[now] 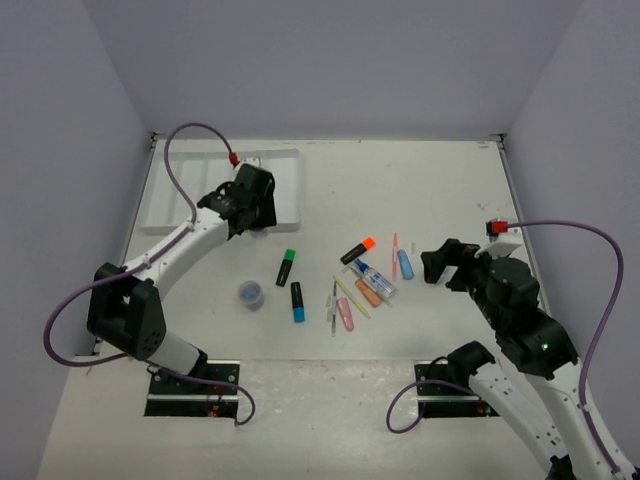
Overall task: Sort the stationery into containers
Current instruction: Pick up the stationery from the center of the board, then place the stationery in the storage box.
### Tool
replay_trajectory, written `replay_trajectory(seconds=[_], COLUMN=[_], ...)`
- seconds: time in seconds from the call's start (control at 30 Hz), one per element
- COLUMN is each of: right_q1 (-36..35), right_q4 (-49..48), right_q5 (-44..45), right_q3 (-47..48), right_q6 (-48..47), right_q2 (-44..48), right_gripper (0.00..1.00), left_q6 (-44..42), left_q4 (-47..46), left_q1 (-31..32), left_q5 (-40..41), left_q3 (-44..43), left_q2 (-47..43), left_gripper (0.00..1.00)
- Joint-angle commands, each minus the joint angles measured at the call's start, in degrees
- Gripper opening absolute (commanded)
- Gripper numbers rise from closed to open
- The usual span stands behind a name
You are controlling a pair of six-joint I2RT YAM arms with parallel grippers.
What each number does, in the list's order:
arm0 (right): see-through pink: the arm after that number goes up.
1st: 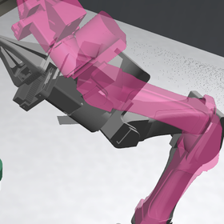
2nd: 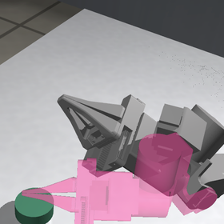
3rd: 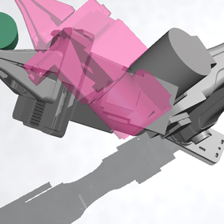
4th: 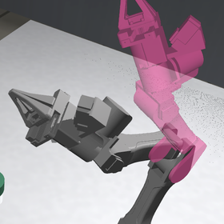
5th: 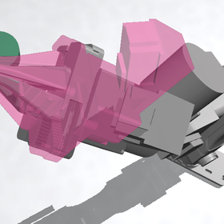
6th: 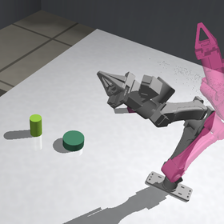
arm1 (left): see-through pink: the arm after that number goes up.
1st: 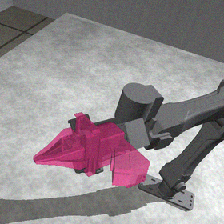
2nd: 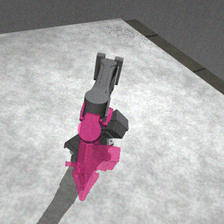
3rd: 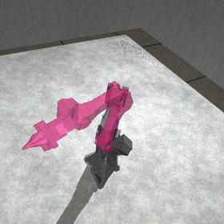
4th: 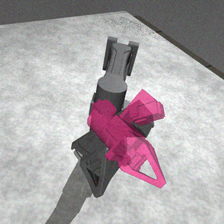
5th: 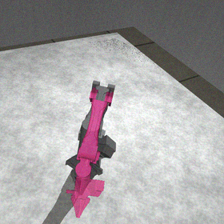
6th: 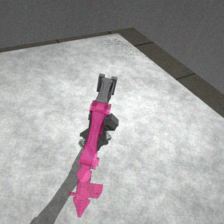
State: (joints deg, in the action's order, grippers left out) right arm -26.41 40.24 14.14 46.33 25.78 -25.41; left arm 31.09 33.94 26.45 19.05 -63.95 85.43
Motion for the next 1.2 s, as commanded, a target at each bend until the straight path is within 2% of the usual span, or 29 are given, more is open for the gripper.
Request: replay_trajectory(seconds=[0.0, 0.03, 0.13, 0.27, 0.33, 0.37, 0.4, 0.57, 0.6, 0.8, 0.97, 1.13, 1.17], right_q1=[-0.13, -0.13, -0.13, -0.22, -0.13, -0.13, -0.13, -0.21, -0.13, -0.22, -0.13, -0.13, -0.15], right_q4=[-1.84, -2.13, -2.91, -3.41, -2.20, -2.01, -2.00, -3.79, -4.19, -4.76, -5.50, -5.07, -4.90], right_q5=[-3.15, -4.14, -7.48, -11.54, -15.74, -16.76, -17.82, -20.29, -20.21, -23.34, -23.22, -23.05, -22.90], right_q3=[1.22, 1.26, 1.47, 1.61, 2.87, 2.98, 2.74, 0.38, -0.34, 0.14, 0.07, 0.38, 0.53], right_q6=[-1.94, -2.06, -2.14, -2.72, -3.27, -3.36, -3.37, -3.64, -3.80, -4.28, -4.27, -4.32, -4.38], right_q2=[-0.43, -0.42, -0.27, -0.05, 0.35, 0.53, 1.20, 3.53, 3.61, 0.85, -0.77, -1.28, -1.38], right_gripper=[0.99, 0.99, 0.99, 0.99, 0.99, 0.99, 0.99, 0.99, 0.99, 0.99, 0.99, 0.99, 0.99], left_q6=[0.11, 0.18, 0.31, -1.95, -3.47, -5.47, -7.10, -12.94, -14.71, -16.02, -15.62, -15.04, -14.96], left_q4=[2.19, 3.30, 5.35, 6.38, 11.59, 11.33, 9.25, -2.43, -4.37, -7.37, -8.17, -8.10, -7.93], left_q1=[-5.07, -6.24, -15.56, -21.46, -25.35, -26.43, -28.65, -33.76, -34.00, -36.41, -37.45, -39.07, -39.33], left_q5=[2.66, 2.83, 3.97, 7.51, 12.17, 15.59, 15.22, 12.03, 13.69, 10.01, 6.74, 5.04, 4.31], left_q3=[-17.48, -19.97, -34.25, -47.38, -62.00, -64.92, -66.20, -62.39, -61.58, -60.59, -58.73, -58.51, -58.78], left_q2=[6.14, 8.19, 15.01, 27.22, 37.33, 39.59, 41.34, 44.55, 45.51, 47.22, 48.81, 50.83, 51.21], left_gripper=[0.01, 0.00, 0.00, 0.05, 0.02, 0.02, 0.02, 0.02, 0.01, 0.00, 0.03, 0.11, 0.15])
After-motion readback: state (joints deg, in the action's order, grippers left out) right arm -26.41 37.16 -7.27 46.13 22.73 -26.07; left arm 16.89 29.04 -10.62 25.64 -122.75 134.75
